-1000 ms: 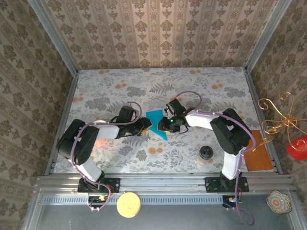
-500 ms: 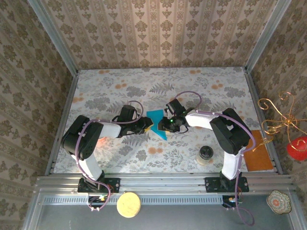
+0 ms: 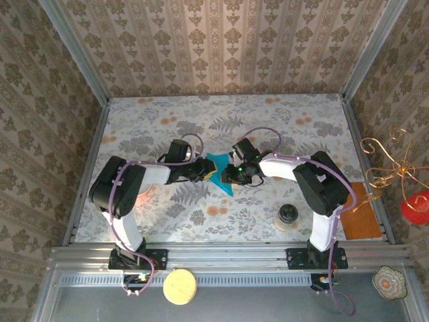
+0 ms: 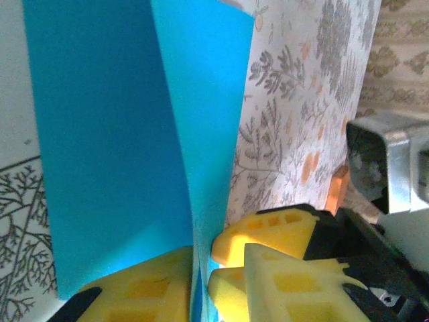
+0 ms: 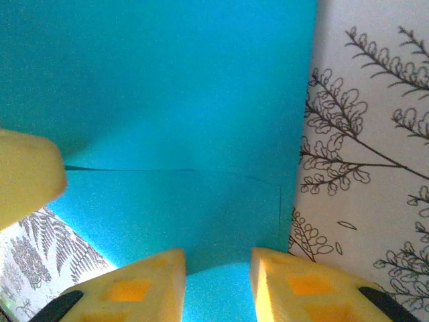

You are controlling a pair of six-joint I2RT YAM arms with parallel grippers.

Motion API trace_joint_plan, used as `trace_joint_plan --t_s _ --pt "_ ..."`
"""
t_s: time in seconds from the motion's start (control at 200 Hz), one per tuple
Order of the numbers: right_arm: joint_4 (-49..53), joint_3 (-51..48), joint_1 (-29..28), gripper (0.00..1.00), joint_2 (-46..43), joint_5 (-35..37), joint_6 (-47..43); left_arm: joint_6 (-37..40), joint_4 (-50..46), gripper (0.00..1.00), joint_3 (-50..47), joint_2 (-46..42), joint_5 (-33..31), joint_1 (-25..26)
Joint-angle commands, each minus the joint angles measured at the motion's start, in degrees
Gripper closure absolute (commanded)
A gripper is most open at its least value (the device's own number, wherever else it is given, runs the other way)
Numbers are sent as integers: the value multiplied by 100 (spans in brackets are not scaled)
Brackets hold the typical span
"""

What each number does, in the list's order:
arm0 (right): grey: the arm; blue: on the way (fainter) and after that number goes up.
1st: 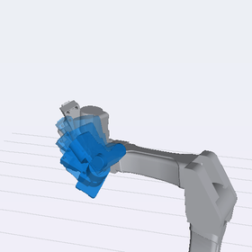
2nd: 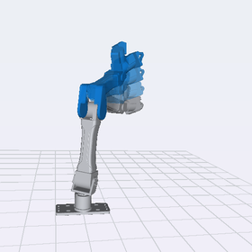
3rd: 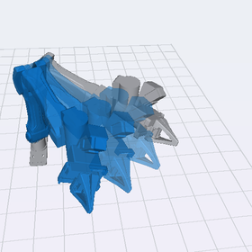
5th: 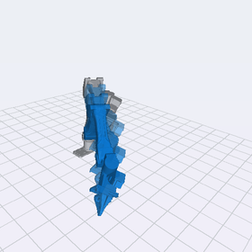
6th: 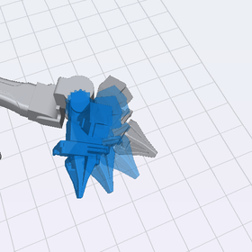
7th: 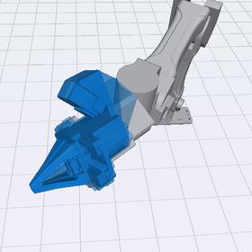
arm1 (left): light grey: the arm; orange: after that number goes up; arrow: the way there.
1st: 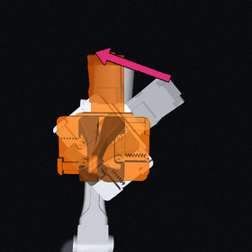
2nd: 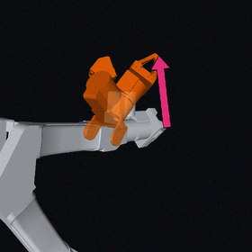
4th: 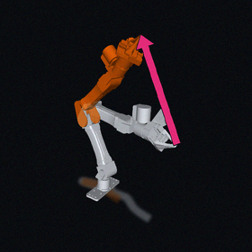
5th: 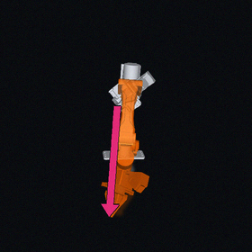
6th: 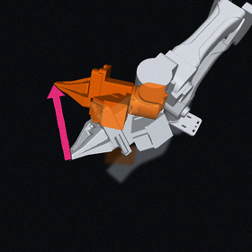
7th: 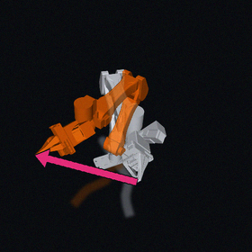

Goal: Fold a paper plane with a square sheet of paper (pick it up from the middle)

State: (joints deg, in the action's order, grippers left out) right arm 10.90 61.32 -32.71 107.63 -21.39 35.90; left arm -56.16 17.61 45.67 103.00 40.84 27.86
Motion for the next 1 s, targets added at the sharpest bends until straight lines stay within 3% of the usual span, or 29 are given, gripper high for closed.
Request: trace_joint_plan --t_s 0.0,0.12,0.23,0.4,0.53,0.685,0.995 --pt "196 83 37 65 56 11 -149 684 -792 74 274 66 355 -35" --pt "119 8 36 65 -10 19 -119 843 -1005 76 430 148 523 -49" --pt "60 -70 37 64 -161 70 -85 896 -1153 84 512 168 540 -96" --pt "19 -222 14 55 -678 227 -247 808 -1280 95 496 109 377 -140" --pt "433 -216 -257 48 -1167 1280 -720 516 -1339 97 351 -108 0 -140" --pt "359 -414 -665 48 -1425 2516 -1183 171 -1798 97 275 -547 -837 -132" --pt "-597 -631 -1565 51 -1280 3313 -2444 -157 -2491 97 610 -890 -1552 -47"
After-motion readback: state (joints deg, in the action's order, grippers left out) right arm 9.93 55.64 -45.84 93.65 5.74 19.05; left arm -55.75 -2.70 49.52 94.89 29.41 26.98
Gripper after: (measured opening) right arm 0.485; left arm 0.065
